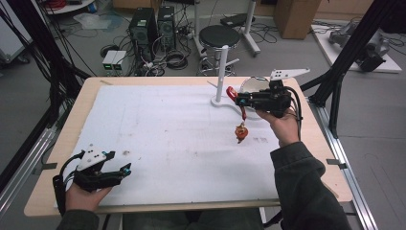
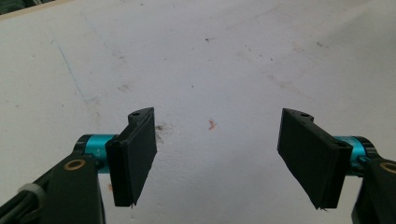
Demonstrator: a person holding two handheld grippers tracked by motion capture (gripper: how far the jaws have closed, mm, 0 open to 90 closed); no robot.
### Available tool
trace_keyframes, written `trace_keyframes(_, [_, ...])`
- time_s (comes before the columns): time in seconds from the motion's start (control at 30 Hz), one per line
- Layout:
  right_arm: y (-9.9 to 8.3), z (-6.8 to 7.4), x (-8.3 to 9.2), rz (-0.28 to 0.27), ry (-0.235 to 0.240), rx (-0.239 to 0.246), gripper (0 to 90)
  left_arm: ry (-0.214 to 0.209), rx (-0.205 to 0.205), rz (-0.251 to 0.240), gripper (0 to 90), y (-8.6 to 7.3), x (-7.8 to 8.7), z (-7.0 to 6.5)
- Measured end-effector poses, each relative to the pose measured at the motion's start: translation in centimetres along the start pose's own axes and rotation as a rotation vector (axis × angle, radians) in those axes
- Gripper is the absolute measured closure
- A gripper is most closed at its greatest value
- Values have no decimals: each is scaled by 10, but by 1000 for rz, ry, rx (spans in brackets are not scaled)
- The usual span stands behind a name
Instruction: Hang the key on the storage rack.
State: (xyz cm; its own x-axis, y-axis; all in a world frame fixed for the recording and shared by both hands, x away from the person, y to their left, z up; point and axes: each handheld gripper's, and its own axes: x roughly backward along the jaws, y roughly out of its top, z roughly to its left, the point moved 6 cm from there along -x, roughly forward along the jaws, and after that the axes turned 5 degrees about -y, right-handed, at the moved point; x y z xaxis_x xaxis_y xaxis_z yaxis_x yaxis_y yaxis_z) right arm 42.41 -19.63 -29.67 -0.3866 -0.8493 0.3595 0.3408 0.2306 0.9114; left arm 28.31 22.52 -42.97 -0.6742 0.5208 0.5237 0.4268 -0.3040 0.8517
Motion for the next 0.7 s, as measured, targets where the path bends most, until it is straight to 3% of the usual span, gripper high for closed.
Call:
trace_keyframes(0.43, [28, -11, -27, 31, -39, 3, 753, 0, 3, -2, 285, 0, 0, 0])
trace_keyframes(0.7, [36, -26, -41, 34, -68, -35, 753, -2, -1, -3, 285, 0, 0, 0])
